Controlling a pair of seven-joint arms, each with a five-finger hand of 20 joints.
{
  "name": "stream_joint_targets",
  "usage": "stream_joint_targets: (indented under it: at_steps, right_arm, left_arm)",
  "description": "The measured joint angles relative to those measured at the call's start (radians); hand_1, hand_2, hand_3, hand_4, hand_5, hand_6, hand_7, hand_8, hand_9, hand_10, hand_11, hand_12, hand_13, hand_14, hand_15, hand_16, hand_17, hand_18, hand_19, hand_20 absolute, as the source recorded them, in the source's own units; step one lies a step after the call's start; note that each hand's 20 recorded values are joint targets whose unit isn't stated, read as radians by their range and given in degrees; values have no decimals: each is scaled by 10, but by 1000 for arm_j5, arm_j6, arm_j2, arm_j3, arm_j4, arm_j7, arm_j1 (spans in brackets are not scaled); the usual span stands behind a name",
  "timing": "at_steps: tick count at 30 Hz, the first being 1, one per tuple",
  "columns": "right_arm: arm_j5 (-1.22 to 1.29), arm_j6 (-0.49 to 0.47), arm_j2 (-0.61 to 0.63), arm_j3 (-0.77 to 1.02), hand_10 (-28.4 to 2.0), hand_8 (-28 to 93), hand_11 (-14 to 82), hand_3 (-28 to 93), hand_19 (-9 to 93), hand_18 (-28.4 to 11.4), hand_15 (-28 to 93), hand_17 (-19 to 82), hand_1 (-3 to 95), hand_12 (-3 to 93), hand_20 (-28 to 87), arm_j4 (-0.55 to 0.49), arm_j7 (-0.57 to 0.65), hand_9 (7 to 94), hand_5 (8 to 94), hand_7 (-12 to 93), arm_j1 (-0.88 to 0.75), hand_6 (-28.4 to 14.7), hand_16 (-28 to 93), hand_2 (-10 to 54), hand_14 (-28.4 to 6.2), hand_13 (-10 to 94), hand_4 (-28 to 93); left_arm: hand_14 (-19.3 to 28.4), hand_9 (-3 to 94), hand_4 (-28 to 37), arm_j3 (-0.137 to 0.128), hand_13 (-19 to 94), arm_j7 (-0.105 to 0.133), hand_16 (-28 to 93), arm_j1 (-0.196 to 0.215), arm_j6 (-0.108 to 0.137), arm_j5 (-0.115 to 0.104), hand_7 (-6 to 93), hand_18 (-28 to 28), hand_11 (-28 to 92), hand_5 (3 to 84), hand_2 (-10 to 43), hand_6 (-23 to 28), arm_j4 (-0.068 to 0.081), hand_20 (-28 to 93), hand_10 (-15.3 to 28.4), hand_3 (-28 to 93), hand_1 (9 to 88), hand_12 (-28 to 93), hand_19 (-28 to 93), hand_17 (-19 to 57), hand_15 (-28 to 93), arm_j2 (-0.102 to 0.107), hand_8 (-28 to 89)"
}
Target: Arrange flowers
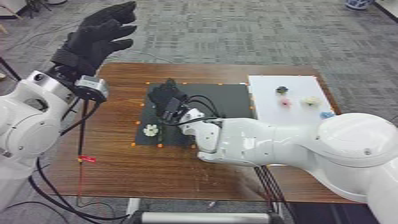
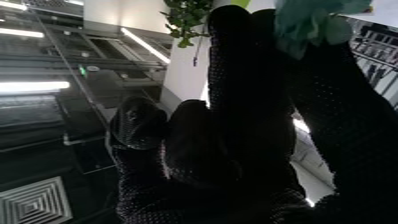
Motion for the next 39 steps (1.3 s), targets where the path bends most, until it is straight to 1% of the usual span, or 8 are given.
stream_joint_targets:
  at_steps: [15, 19, 25, 30, 32, 36, 37, 39]
  right_arm:
    - [2, -16, 5, 8, -52, -50, 221, 810, 932, -199, 872, 407, 358, 277, 516, -7, 4, 781, 703, 310, 3, 42, 328, -95, -38, 761, -283]
    - [6, -24, 7, 9, -61, -92, 268, 797, 930, -202, 873, 402, 339, 217, 518, -11, 1, 762, 698, 292, 5, 48, 329, -95, -41, 755, -283]
    - [21, -32, 12, 18, -61, -159, 271, 813, 930, -203, 875, 400, 329, 211, 517, -14, -16, 758, 695, 289, 4, 49, 324, -95, -41, 754, -283]
    - [23, -34, 13, 18, -60, -171, 270, 812, 929, -203, 876, 400, 331, 211, 516, -15, -15, 755, 691, 294, 5, 48, 324, -95, -41, 753, -283]
    - [23, -37, 13, 18, -61, -120, 271, 783, 929, -202, 875, 399, 347, 212, 516, -17, -15, 751, 680, 330, 5, 46, 326, -95, -41, 752, -283]
    - [22, -47, 15, 22, -62, -56, 280, 744, 928, -201, 876, 398, 374, 219, 517, -21, -15, 742, 668, 346, 5, 42, 325, -95, -41, 750, -283]
    - [22, -49, 15, 23, -62, -18, 292, 724, 928, -201, 877, 399, 387, 228, 517, -21, -15, 738, 652, 393, 5, 36, 324, -95, -40, 750, -283]
    - [22, -49, 15, 23, -55, 51, 306, 660, 929, -200, 879, 399, 436, 326, 513, -21, -13, 738, 619, 502, 5, 30, 318, -95, -38, 751, -283]
  left_arm:
    - [125, 158, -271, 0, 56, 0, -26, -3, -2, 0, 156, 196, 137, 216, -52, 12, 2, 86, 92, 691, 255, 203, 384, -133, 334, -1, -74]
    - [125, 158, -272, 0, 55, -1, -26, -3, -2, 0, 155, 196, 137, 217, -52, 12, 2, 86, 91, 690, 255, 203, 385, -133, 334, -2, -74]
    - [126, 158, -273, 1, 55, -1, -25, -3, -2, 0, 154, 196, 137, 217, -53, 12, 3, 85, 91, 693, 254, 204, 384, -133, 334, -2, -73]
    - [125, 158, -274, 1, 56, -1, -26, -3, -2, 0, 153, 196, 138, 217, -52, 12, 3, 85, 91, 692, 255, 205, 384, -133, 333, -2, -73]
    - [125, 158, -274, 1, 55, -1, -25, -3, -2, 0, 153, 196, 137, 217, -52, 12, 3, 85, 91, 693, 255, 204, 384, -133, 334, -2, -72]
    - [125, 158, -273, 0, 55, -1, -25, -3, -2, 0, 153, 196, 138, 217, -52, 12, 3, 85, 92, 692, 255, 204, 384, -133, 334, -2, -72]
    - [125, 158, -273, 0, 55, -1, -24, -3, -2, 0, 153, 196, 138, 217, -51, 12, 3, 85, 92, 691, 255, 204, 385, -133, 335, -2, -72]
    - [125, 158, -272, -1, 56, -1, -25, -3, -2, 0, 154, 196, 138, 217, -51, 12, 3, 85, 92, 691, 255, 204, 385, -134, 334, -2, -72]
